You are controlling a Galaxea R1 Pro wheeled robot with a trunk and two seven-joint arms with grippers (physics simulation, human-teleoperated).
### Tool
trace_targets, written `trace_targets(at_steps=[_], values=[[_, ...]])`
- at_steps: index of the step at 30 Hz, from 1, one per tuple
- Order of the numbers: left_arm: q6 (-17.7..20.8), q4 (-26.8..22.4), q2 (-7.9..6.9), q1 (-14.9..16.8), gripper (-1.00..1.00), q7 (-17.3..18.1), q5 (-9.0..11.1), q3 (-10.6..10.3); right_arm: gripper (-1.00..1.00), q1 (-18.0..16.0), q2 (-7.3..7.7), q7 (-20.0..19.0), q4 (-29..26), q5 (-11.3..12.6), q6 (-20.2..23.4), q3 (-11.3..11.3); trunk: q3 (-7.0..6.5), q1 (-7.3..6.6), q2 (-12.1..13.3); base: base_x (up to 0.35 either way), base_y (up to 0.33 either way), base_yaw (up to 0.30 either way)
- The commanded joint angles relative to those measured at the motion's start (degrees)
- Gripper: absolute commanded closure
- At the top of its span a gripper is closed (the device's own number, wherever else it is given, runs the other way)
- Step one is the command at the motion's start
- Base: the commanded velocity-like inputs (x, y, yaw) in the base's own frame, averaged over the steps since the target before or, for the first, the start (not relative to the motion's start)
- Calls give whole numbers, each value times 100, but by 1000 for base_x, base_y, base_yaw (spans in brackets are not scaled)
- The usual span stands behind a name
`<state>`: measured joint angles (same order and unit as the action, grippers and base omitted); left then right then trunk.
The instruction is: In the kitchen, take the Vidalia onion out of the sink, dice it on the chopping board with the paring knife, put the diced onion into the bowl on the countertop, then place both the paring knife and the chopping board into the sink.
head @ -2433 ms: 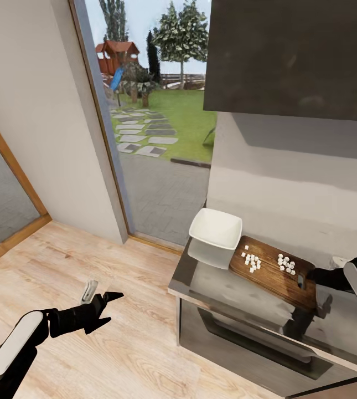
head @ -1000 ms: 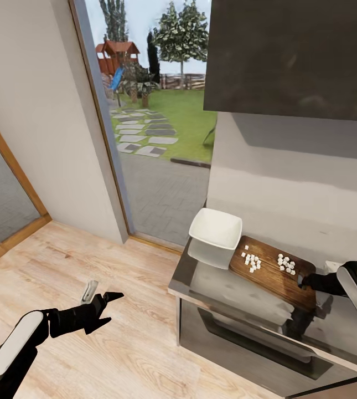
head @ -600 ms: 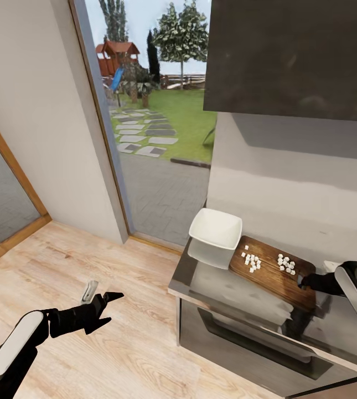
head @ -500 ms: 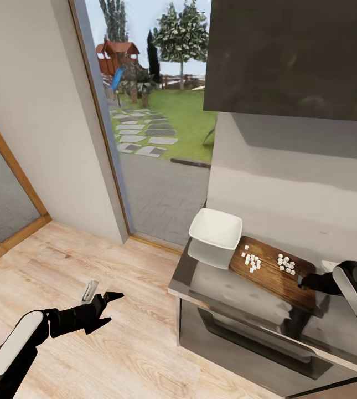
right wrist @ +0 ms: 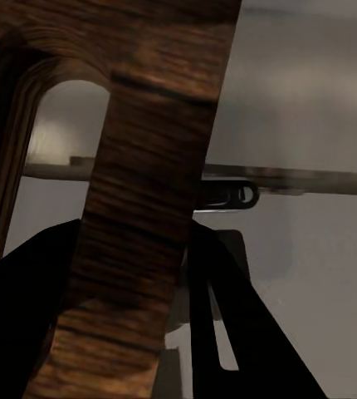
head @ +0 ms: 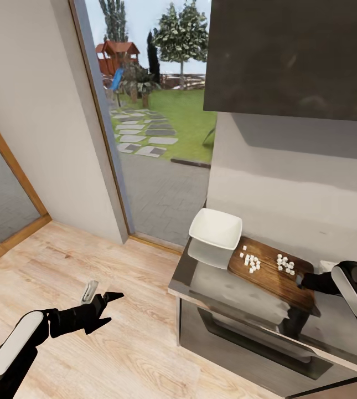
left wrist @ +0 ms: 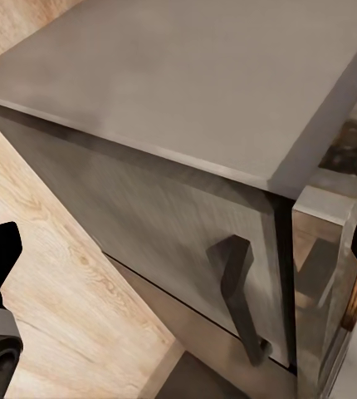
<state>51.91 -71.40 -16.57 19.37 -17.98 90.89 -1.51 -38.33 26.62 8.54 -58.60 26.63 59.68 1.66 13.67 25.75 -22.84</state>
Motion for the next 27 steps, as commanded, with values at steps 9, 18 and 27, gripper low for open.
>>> trace_targets(at_steps=[9,18,27], values=[[3,-6,-4,5,-100,-56,60,-8,100,3,1,56,8,52,32,1,13,5,-9,0,0,0],[3,-56,2,5,-100,81,72,4,100,1,9,56,10,52,32,-11,13,5,-9,0,0,0],[-18,-21,11,5,-100,117,55,-20,100,0,9,58,16,45,32,-12,13,5,-9,0,0,0]])
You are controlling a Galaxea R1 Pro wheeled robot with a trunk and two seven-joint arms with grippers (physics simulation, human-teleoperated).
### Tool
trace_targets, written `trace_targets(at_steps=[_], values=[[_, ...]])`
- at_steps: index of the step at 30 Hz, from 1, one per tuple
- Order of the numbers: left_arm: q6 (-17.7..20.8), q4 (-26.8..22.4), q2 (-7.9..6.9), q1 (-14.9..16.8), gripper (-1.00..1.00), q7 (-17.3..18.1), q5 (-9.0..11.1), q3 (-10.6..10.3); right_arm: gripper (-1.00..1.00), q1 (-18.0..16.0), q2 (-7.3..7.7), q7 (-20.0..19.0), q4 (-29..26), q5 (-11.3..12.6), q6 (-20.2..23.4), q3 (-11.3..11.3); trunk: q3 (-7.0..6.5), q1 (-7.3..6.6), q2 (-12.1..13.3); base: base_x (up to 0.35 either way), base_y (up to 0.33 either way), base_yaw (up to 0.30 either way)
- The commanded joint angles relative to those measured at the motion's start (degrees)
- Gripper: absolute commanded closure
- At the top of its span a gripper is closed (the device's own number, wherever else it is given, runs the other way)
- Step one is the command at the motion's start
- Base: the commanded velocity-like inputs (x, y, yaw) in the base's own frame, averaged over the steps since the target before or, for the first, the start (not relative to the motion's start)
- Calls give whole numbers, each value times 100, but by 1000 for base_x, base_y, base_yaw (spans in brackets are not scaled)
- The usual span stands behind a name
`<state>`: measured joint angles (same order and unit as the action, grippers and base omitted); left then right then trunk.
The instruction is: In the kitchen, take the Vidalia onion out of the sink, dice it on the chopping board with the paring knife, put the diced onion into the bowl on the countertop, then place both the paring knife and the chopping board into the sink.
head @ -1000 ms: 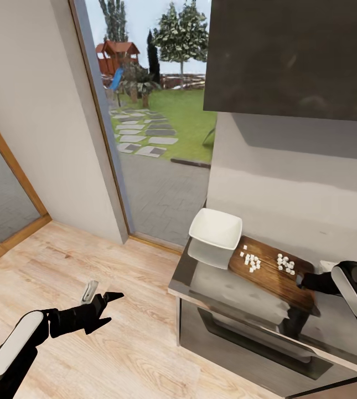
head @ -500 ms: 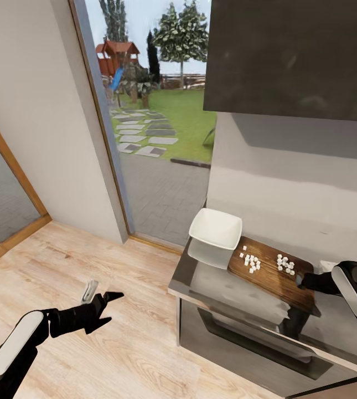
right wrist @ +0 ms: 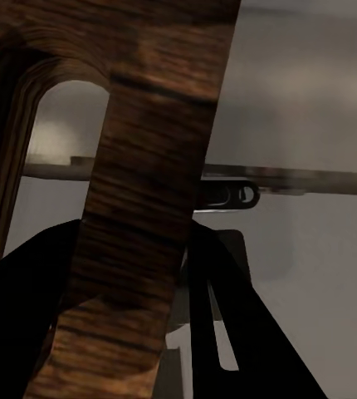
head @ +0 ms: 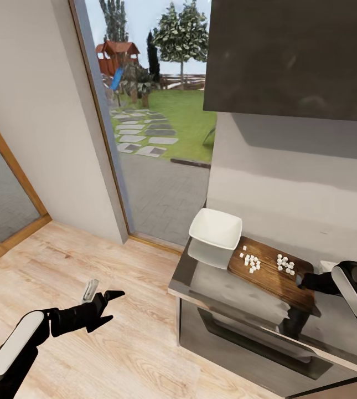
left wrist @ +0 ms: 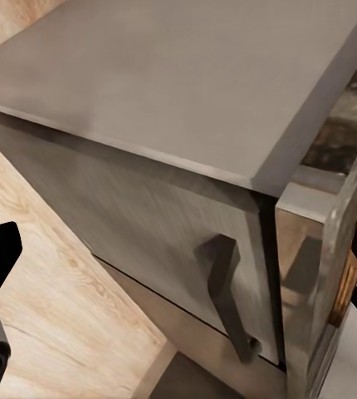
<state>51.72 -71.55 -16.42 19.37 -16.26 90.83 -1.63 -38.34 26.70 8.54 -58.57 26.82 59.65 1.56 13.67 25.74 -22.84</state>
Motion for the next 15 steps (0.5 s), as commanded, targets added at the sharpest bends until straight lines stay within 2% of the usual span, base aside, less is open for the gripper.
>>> trace_targets(at_steps=[1,8,15], values=[[-1,-3,-4,5,-100,-55,59,-9,100,1,1,59,12,26,35,0,13,5,-9,0,-20,0],[-4,1,-2,5,-100,-55,58,-12,100,0,1,60,12,26,35,1,13,5,-9,-48,-135,0],[-4,1,-2,5,-100,-53,58,-12,100,-4,1,68,12,26,35,2,13,5,-9,-10,-22,0]])
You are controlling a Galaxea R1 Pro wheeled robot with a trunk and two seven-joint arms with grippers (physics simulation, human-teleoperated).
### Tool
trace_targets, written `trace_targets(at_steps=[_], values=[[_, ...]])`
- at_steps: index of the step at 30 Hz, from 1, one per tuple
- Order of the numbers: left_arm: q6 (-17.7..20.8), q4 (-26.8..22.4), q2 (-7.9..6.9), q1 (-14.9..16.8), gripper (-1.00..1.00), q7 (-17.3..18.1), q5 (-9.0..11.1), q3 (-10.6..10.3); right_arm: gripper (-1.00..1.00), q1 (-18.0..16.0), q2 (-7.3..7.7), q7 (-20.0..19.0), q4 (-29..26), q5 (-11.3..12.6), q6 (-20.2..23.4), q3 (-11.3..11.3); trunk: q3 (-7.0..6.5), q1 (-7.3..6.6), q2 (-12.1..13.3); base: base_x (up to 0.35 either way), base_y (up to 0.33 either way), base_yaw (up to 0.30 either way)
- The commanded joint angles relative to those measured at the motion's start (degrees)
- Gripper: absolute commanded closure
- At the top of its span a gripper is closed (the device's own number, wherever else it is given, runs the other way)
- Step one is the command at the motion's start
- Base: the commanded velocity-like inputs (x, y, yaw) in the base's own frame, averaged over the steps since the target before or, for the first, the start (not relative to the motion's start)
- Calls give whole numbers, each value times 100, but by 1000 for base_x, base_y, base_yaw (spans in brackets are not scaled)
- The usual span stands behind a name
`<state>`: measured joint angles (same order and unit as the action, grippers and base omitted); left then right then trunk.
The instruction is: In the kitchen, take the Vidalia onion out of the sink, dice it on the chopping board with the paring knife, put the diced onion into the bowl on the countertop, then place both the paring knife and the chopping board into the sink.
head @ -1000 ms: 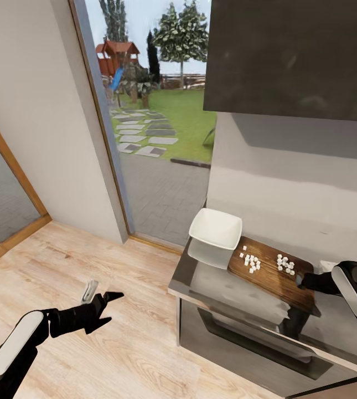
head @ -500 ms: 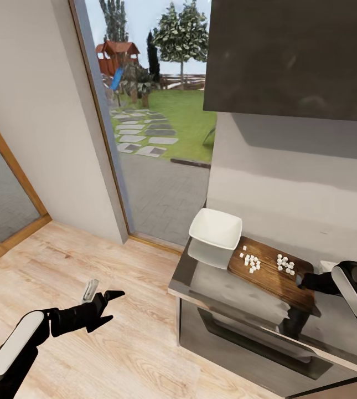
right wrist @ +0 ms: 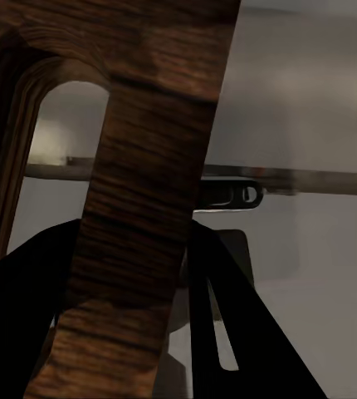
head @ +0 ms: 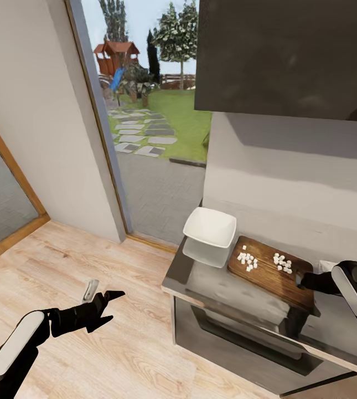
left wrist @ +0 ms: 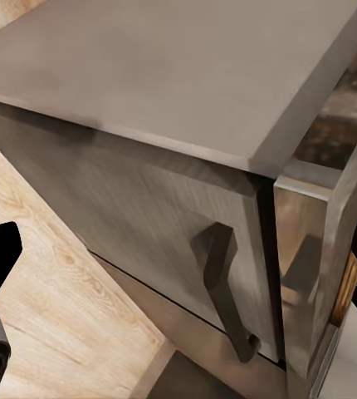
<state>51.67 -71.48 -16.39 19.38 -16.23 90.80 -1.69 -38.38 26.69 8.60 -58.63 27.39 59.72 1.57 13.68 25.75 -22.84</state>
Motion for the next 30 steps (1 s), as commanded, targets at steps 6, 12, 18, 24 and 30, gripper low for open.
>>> trace_targets(at_steps=[6,12,18,24,30], values=[[3,-6,-6,4,-100,-56,59,-7,100,4,3,70,18,-38,28,1,0,4,-9,-1,-1,0],[8,-6,-5,4,-100,-56,57,-7,100,3,3,72,18,-41,28,1,-48,4,-9,0,0,0],[7,-5,-4,3,-100,-56,55,-7,100,3,3,79,18,-41,28,1,-101,4,-9,0,0,0],[1,2,-4,1,-100,-62,52,-7,100,1,3,80,18,-41,28,1,-156,4,-9,0,0,0],[1,27,-5,-4,-100,-64,45,-14,100,-2,3,80,18,-41,28,1,-211,4,-9,0,0,0]])
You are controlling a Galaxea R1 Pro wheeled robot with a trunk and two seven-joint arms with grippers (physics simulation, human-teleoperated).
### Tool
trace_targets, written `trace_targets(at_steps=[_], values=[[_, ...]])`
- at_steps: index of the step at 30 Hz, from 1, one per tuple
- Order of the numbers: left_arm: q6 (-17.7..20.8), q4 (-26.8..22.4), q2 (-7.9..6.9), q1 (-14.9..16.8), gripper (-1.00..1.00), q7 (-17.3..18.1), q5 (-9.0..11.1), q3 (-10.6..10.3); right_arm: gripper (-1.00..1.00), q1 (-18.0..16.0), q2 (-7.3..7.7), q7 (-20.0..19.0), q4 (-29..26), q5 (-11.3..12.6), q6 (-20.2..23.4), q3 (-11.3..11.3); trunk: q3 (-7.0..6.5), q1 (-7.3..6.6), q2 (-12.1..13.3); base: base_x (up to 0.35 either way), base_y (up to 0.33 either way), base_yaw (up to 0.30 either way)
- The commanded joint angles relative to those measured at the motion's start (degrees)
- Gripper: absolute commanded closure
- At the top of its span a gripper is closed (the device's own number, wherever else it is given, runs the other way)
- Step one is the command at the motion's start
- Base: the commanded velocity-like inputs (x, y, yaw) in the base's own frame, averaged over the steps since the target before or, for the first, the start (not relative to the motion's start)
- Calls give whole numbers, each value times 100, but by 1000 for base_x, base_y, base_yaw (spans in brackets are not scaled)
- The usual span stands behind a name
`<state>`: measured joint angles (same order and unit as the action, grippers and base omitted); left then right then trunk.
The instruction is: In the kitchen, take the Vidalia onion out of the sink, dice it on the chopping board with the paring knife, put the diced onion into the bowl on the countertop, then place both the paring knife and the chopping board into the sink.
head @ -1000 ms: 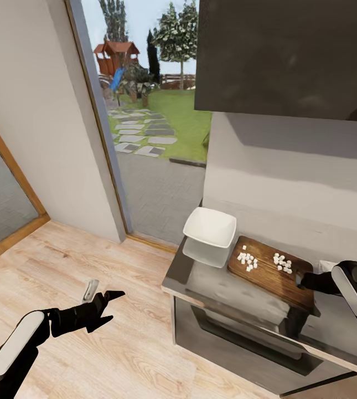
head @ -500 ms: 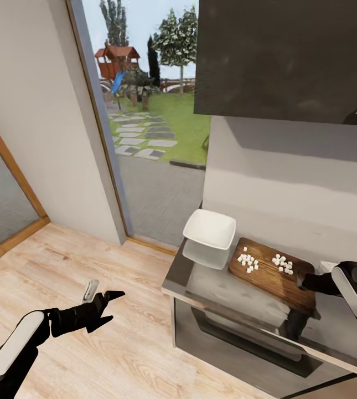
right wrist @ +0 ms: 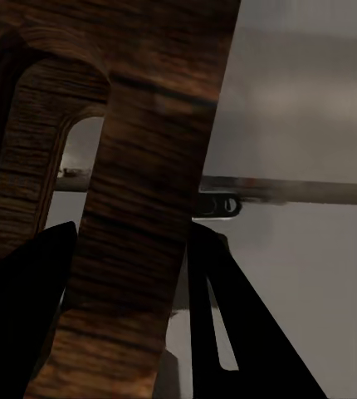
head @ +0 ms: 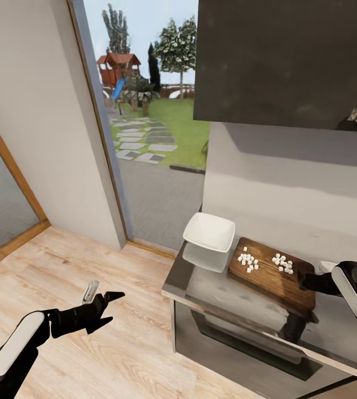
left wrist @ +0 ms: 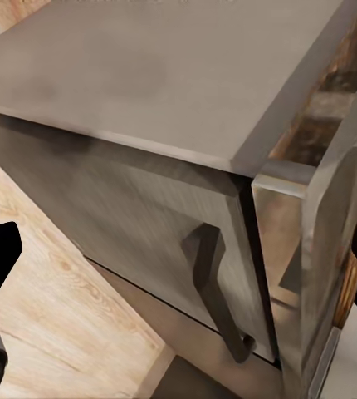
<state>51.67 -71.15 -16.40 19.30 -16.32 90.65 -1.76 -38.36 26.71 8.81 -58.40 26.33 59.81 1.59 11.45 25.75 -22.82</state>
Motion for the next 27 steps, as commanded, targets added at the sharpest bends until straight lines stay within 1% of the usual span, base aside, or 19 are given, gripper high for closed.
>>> trace_targets(at_steps=[1,6,10,16,27], values=[[1,10,-6,4,-100,-55,59,-8,100,-2,1,59,-5,65,19,-1,2,4,-12,0,0,0],[1,44,-4,4,-100,-55,58,-8,100,-4,7,59,-3,65,19,-1,-43,4,-12,0,0,0],[1,58,-4,4,-100,-55,58,-16,100,-5,44,62,0,65,19,7,-80,4,-12,0,0,0],[1,82,0,4,-100,-55,58,-18,100,-12,53,174,3,65,19,8,-135,4,-12,0,0,0],[1,101,-3,4,-100,-55,58,-26,100,-25,68,200,4,65,19,14,-237,4,-12,0,0,0]])
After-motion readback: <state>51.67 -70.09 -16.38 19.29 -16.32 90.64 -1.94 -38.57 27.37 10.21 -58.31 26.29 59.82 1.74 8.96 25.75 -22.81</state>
